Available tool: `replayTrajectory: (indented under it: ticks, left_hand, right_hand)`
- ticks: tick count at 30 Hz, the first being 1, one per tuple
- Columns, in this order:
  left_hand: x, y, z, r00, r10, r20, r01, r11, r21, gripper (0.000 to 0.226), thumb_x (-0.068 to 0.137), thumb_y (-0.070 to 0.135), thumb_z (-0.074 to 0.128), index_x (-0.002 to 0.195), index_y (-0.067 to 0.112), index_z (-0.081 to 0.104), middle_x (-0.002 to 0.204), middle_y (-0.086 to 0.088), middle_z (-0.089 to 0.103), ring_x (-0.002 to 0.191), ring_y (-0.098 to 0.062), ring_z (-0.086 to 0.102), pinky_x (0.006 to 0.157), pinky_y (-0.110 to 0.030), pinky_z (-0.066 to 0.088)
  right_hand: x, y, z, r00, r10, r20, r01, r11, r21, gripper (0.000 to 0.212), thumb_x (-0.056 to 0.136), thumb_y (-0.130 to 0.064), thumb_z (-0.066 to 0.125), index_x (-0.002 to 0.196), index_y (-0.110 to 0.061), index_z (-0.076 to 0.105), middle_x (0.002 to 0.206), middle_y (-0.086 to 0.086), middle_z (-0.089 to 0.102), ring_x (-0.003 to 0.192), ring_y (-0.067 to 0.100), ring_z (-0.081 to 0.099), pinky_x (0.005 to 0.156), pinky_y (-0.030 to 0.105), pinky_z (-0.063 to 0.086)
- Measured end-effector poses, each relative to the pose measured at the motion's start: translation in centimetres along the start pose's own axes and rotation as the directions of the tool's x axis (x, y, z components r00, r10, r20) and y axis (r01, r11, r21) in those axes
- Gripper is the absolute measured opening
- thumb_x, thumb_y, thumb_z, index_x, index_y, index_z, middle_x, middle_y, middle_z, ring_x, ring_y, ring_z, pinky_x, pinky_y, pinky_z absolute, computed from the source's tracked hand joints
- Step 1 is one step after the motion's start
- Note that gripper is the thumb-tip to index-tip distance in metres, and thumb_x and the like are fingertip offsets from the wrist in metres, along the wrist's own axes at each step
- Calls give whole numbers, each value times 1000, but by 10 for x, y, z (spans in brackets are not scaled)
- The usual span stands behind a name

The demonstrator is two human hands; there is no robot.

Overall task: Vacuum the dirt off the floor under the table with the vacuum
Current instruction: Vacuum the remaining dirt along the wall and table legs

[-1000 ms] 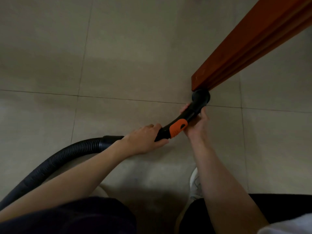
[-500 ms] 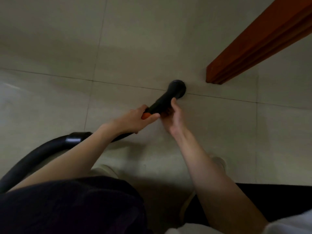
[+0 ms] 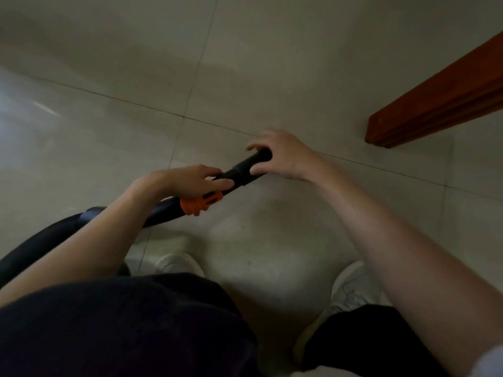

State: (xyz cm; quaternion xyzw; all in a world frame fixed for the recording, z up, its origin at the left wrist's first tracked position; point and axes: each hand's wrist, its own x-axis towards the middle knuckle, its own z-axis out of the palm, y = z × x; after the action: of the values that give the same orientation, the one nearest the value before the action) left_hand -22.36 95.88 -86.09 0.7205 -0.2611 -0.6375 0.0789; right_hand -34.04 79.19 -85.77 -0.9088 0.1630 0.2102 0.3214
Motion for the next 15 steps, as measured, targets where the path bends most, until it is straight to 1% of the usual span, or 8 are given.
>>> replayTrajectory:
  ticks: [1, 3, 6, 8, 10, 11, 13, 15]
  left_hand:
    - [0, -3, -2, 1000, 5, -5, -5, 1000, -6, 26, 92, 51, 45, 97, 27, 53, 77, -13, 63, 58, -21, 62, 60, -34, 56]
    - [-1, -7, -4, 1000, 20, -21, -20, 1000, -22, 29, 92, 51, 45, 96, 24, 55, 78, -15, 62, 61, -24, 62, 68, -42, 56]
    - [-5, -12, -3, 998, 6, -58, -6, 1000, -5, 31, 94, 47, 45, 101, 19, 55, 82, -15, 63, 65, -27, 64, 74, -46, 57]
    - [-7, -13, 5, 997, -8, -83, 9, 1000, 10, 30, 95, 44, 45, 106, 17, 53, 86, -12, 66, 68, -24, 66, 75, -41, 58]
    - [-8, -16, 16, 994, 4, -113, -2, 1000, 20, 27, 95, 42, 45, 106, 18, 51, 83, -7, 65, 63, -19, 63, 67, -32, 56]
    - [-9, -18, 22, 991, 21, -134, -16, 999, 37, 27, 95, 44, 45, 104, 19, 51, 80, -6, 64, 59, -16, 61, 63, -30, 54]
    - [-14, -25, 31, 986, 40, -160, -33, 998, 49, 29, 93, 49, 45, 101, 23, 53, 73, -4, 62, 52, -14, 59, 62, -32, 53]
    - [-20, -35, 36, 990, 32, -139, -29, 999, 26, 29, 90, 52, 46, 98, 26, 56, 71, -5, 62, 50, -15, 59, 64, -35, 55]
  right_hand:
    - [6, 0, 3, 993, -75, 89, 83, 993, -88, 53, 80, -30, 73, 128, -15, 58, 120, 9, 58, 113, 25, 50, 95, 31, 38]
    - [12, 2, 9, 977, -139, 162, 168, 968, -186, 58, 80, -27, 72, 133, -18, 53, 123, 6, 57, 116, 24, 49, 98, 37, 39]
    - [11, 6, 15, 971, -200, 128, 228, 934, -274, 56, 85, -26, 67, 136, -20, 48, 129, 2, 55, 118, 23, 49, 94, 36, 43]
    - [7, 5, 22, 960, -263, 95, 279, 905, -321, 53, 85, -28, 67, 134, -18, 49, 129, 2, 55, 115, 23, 51, 90, 35, 44]
    - [0, 5, 34, 945, -323, 43, 322, 906, -273, 53, 82, -26, 71, 130, -13, 54, 125, 5, 58, 112, 25, 53, 87, 35, 44]
    - [-4, 6, 41, 938, -346, 27, 343, 911, -228, 52, 79, -23, 74, 126, -9, 57, 122, 7, 60, 109, 28, 55, 86, 36, 44]
    - [-10, 8, 52, 932, -363, 22, 362, 922, -139, 52, 74, -20, 78, 121, -5, 60, 118, 11, 63, 105, 31, 57, 86, 39, 45]
    - [-16, 8, 57, 937, -349, 34, 350, 935, -56, 52, 76, -21, 78, 122, -4, 60, 119, 12, 63, 107, 31, 58, 88, 40, 46]
